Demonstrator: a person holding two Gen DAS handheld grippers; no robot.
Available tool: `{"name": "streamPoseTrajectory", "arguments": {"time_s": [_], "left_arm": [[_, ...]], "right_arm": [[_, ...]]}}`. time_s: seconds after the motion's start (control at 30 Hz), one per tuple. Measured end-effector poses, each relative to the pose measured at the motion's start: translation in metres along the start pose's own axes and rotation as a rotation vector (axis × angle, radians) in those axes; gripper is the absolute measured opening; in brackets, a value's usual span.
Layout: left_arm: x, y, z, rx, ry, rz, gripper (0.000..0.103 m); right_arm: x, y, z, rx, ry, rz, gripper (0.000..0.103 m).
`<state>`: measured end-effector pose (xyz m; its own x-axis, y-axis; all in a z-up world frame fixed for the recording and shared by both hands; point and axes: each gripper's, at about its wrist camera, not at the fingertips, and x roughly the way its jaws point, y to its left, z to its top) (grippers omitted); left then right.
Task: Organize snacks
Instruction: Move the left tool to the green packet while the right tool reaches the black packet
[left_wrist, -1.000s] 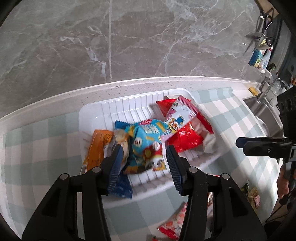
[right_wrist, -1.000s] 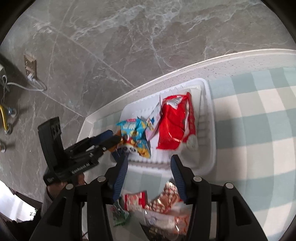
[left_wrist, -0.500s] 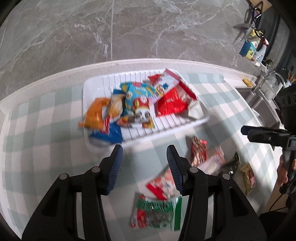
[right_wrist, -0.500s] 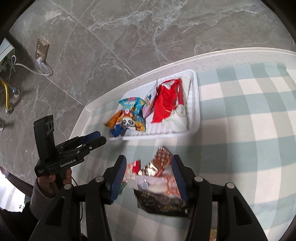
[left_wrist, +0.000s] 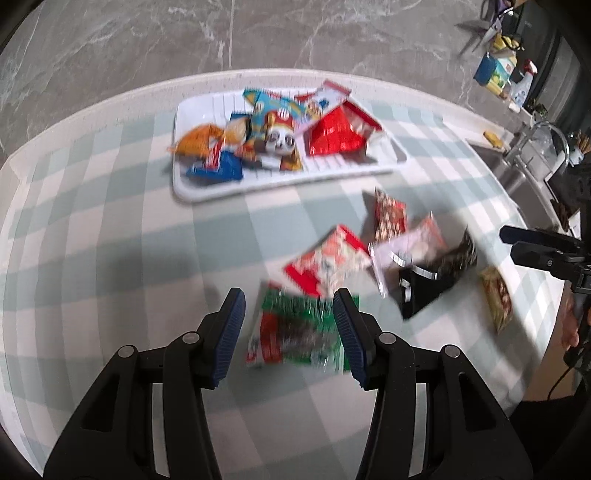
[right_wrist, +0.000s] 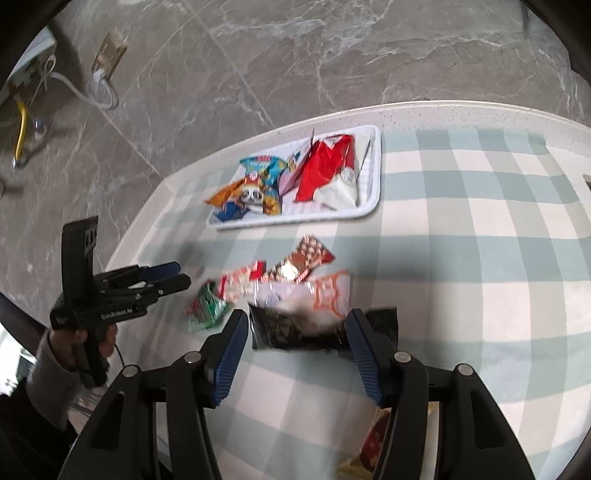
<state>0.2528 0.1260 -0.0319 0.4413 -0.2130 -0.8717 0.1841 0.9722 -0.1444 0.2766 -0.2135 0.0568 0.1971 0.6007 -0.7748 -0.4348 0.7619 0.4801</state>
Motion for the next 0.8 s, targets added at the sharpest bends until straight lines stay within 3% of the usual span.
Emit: {"name": "streamPoseTrajectory", "arguments": {"time_s": [0.37, 0.8], "left_arm": [[0.006, 0.009, -0.028, -0.025, 0.046, -0.008, 0.048], [0.012, 0.008, -0.023, -0.006, 0.052, -0.023, 0.048]], "right_arm": [[0.010, 0.016, -0.025, -0.070, 0.053, -0.038, 0.060], [0.037, -0.013, -0.032, 0.190, 0.116, 0.050, 0.065]]}}
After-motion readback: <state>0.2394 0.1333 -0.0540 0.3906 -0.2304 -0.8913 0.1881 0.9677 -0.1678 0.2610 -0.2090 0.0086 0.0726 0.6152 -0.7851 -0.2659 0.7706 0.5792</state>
